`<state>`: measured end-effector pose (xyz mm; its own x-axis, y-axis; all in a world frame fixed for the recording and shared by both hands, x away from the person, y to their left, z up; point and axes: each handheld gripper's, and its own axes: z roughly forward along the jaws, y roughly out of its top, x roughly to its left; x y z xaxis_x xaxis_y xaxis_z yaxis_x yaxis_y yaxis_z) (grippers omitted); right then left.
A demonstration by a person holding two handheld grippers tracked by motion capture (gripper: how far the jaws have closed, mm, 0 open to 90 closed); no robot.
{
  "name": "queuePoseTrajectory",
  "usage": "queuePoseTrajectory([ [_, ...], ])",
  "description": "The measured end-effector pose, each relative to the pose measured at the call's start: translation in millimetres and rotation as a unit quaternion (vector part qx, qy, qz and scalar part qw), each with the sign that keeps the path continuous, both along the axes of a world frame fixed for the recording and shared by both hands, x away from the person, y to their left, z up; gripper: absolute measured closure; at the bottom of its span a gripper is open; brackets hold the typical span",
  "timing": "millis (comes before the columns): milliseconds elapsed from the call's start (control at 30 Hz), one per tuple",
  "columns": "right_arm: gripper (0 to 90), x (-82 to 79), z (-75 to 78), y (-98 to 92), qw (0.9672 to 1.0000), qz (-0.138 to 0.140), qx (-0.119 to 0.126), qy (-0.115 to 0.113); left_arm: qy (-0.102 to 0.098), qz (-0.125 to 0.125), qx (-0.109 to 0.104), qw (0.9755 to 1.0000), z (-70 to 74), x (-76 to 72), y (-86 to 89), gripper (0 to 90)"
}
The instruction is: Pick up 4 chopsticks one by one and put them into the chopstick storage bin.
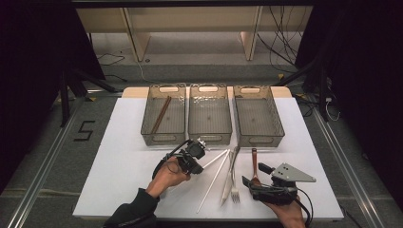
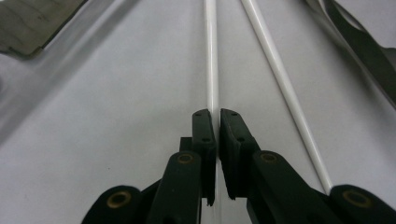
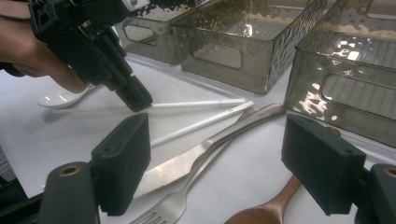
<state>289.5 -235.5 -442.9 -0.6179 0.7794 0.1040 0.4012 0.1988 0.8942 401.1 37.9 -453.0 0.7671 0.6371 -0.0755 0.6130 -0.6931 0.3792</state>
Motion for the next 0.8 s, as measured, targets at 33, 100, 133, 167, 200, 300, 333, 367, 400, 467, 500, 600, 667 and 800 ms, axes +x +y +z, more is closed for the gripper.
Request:
queuePoseTrajectory([
  [33,24.5,0.0,0.1,0.0,1.0,0.0,0.0,0.0,0.002,0.001,0.002,1.0,-0.7,-0.2,-0.5,84.5],
  [100,24.5,0.1,0.1,-0.2,1.0,0.0,0.0,0.0,0.0,0.0,0.006,1.0,-1.1,-0.4,-1.0,84.5],
  [133,24.5,0.1,0.0,-0.2,1.0,0.0,0.0,0.0,0.001,-0.001,0.007,1.0,-1.6,-0.6,-1.6,84.4],
  [167,24.5,0.1,0.0,-0.2,1.0,0.0,0.001,0.0,0.002,0.001,0.008,1.0,-2.1,-0.8,-2.3,84.4],
  [200,24.5,0.0,0.0,-0.2,1.0,0.0,0.001,0.0,0.003,-0.001,0.011,0.9999,-2.7,-0.6,-2.6,84.4],
  [300,24.5,0.0,0.1,-0.2,1.0,0.0,0.0,0.0,0.008,-0.003,0.02,0.9998,-4.9,-0.9,-4.3,84.3],
  [333,24.5,-0.1,0.1,-0.2,1.0,0.0,0.001,0.0,0.009,-0.004,0.023,0.9997,-5.4,-0.8,-4.6,84.3],
  [367,24.5,0.0,0.0,-0.2,1.0,0.0,0.001,0.0,0.009,-0.001,0.024,0.9997,-6.0,-0.8,-5.0,84.3],
  [400,24.5,0.0,0.1,-0.3,1.0,0.0,0.001,0.0,0.011,0.0,0.024,0.9996,-6.6,-1.0,-5.6,84.2],
  [467,24.5,0.0,0.1,-0.3,1.0,0.0,0.001,0.0,0.014,0.0,0.028,0.9995,-7.3,-0.6,-6.2,84.1],
  [500,24.5,0.0,0.0,-0.3,1.0,0.0,0.001,0.0,0.014,-0.003,0.031,0.9994,-7.8,0.0,-6.2,84.1],
  [600,24.5,0.1,0.0,-0.3,1.0,0.0,0.001,0.0,0.017,-0.001,0.033,0.9993,-7.7,0.2,-7.1,84.1],
  [667,24.5,0.2,-0.2,-0.2,1.0,0.0,0.001,0.0,0.021,-0.003,0.04,0.999,-7.3,1.3,-8.6,83.7],
  [800,24.5,0.0,-0.2,0.1,1.0,0.0,0.0,0.0,0.024,-0.004,0.051,0.9984,-6.9,2.1,-11.6,83.0],
])
